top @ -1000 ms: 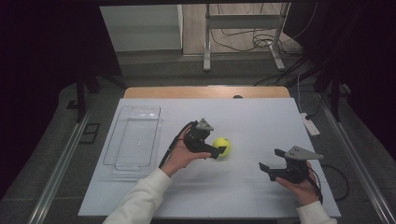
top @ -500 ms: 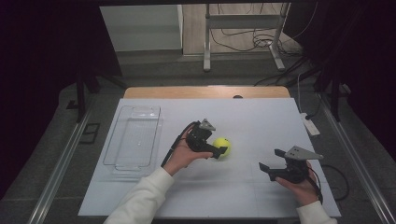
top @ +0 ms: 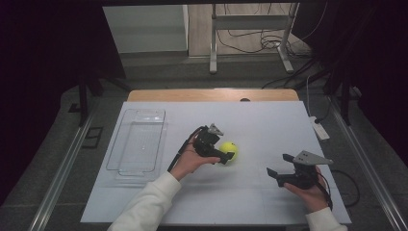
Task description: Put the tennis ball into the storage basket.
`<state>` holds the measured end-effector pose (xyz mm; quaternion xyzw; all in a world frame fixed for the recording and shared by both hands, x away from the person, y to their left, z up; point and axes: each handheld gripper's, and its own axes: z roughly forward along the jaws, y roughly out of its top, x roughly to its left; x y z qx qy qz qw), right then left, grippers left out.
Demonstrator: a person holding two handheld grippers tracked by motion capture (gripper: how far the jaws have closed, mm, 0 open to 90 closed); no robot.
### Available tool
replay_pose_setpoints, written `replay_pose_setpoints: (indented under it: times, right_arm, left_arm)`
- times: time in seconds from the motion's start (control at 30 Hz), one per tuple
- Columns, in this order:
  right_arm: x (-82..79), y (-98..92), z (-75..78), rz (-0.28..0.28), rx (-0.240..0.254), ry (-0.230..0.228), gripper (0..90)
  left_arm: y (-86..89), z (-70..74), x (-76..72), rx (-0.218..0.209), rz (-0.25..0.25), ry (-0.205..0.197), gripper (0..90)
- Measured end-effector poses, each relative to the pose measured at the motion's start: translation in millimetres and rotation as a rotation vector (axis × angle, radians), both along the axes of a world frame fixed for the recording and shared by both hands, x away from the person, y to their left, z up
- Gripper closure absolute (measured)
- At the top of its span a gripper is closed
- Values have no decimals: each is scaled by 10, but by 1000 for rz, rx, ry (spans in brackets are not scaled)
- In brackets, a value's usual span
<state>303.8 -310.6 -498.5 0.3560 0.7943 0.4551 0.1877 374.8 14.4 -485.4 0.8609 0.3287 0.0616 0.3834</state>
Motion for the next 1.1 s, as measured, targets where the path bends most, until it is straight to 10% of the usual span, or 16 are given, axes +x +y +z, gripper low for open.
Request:
replay_pose_setpoints:
  times: [1.1]
  right_arm:
    - [-1,-11,5,-1,4,-2,133]
  left_arm:
    - [-143,-136,92,34,3,18,61]
